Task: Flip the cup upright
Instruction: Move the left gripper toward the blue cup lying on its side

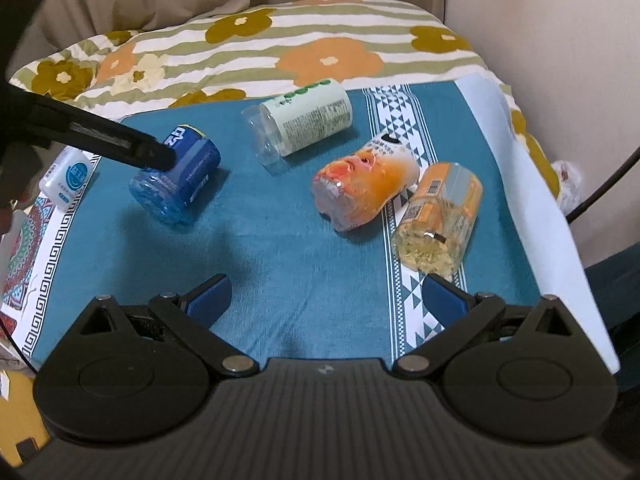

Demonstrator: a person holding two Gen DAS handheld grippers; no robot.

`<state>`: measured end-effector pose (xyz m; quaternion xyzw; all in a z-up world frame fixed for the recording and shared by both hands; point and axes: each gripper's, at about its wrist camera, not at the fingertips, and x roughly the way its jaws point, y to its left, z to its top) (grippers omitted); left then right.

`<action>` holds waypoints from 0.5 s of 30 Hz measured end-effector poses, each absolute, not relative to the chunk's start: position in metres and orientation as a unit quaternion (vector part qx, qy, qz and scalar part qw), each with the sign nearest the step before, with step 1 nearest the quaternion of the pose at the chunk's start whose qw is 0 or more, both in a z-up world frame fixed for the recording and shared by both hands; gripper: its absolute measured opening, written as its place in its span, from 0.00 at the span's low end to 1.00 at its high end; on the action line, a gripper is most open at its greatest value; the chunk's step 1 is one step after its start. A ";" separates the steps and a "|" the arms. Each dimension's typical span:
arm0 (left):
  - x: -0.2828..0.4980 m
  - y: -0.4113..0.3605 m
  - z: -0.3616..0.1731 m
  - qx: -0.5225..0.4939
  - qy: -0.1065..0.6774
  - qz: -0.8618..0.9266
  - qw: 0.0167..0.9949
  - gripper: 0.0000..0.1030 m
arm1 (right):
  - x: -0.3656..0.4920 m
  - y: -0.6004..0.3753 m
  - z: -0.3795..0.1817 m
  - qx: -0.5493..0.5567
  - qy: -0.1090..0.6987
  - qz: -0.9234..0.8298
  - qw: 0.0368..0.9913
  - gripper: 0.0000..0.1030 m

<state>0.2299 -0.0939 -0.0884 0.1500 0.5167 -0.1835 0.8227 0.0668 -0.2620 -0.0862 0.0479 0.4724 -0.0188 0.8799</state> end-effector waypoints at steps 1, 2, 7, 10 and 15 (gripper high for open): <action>0.233 -0.096 -0.094 0.155 0.522 -0.185 0.818 0.91 | 0.068 -0.262 -0.089 0.051 0.475 -0.021 0.878 1.00; 0.236 -0.098 -0.100 0.160 0.528 -0.187 0.813 0.90 | 0.069 -0.263 -0.091 0.053 0.477 -0.022 0.877 1.00; 0.245 -0.101 -0.119 0.175 0.545 -0.185 0.798 0.88 | 0.072 -0.265 -0.101 0.068 0.488 -0.031 0.870 1.00; 0.249 -0.102 -0.126 0.173 0.554 -0.184 0.794 0.84 | 0.074 -0.268 -0.108 0.076 0.494 -0.033 0.866 1.00; 0.253 -0.101 -0.136 0.164 0.571 -0.183 0.783 0.66 | 0.076 -0.268 -0.114 0.083 0.500 -0.032 0.861 1.00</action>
